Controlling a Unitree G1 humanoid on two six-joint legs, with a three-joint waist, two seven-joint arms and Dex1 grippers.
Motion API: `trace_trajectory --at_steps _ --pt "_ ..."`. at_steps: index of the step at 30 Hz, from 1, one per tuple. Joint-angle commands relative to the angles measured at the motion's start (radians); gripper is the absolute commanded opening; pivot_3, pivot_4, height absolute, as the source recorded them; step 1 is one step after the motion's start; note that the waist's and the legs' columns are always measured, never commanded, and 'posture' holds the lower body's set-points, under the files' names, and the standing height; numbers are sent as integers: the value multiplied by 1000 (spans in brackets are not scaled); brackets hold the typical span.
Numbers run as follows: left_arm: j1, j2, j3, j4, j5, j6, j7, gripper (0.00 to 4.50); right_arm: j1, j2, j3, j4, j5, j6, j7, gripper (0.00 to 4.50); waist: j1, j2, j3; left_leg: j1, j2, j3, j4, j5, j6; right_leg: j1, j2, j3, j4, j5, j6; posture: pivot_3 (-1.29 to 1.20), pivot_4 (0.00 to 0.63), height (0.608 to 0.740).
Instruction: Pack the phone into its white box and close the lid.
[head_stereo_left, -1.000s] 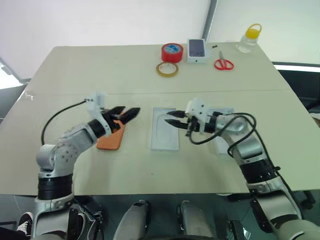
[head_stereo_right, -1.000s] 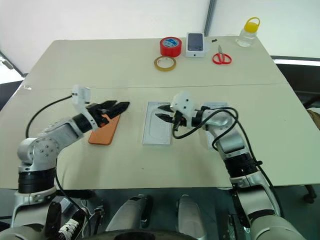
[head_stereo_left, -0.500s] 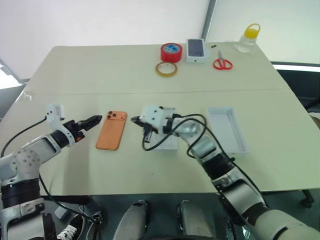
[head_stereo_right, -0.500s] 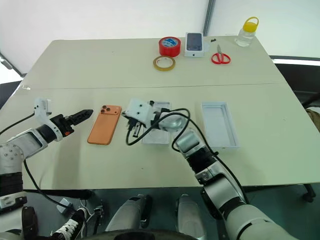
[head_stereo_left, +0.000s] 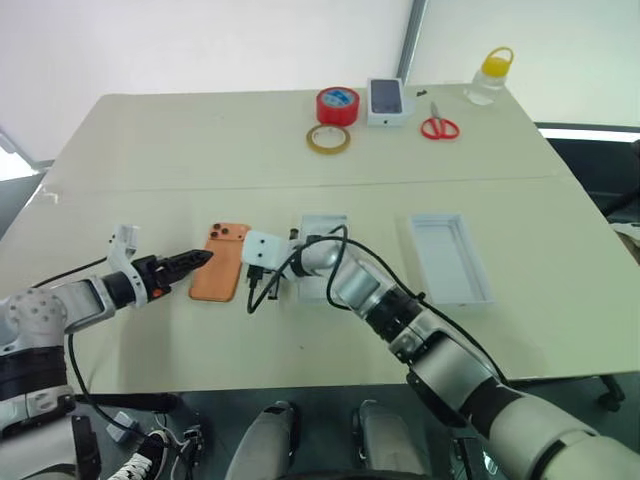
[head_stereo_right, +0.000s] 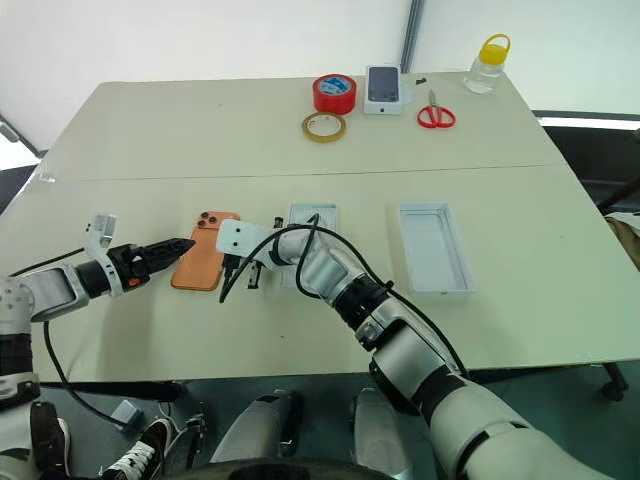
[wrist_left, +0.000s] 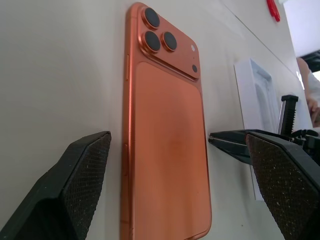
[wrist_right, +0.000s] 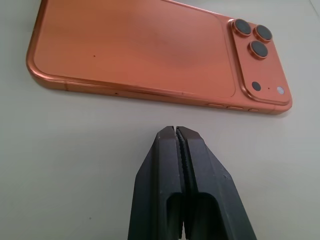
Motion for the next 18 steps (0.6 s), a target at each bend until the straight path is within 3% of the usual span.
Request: trace_trajectory --at_steps 1,10,18 --pt "-3 -12 -66 17 32 31 -25 4500 -17 24 -2 12 2 27 21 67 -1 0 0 0 0 0 0 0 0 0 0 0 0 0 0 0 150 740" --pt "-36 -125 -98 8 31 94 -42 4500 -16 36 -18 15 1 21 12 67 5 3 -4 1 -1 0 0 0 0 1 -1 0 0 0 0 0 150 740" --pt "-59 -150 -85 11 65 83 -31 4500 -12 25 -18 14 -5 8 9 67 5 3 -4 1 -1 0 0 0 0 1 -1 0 0 0 0 0 150 740"
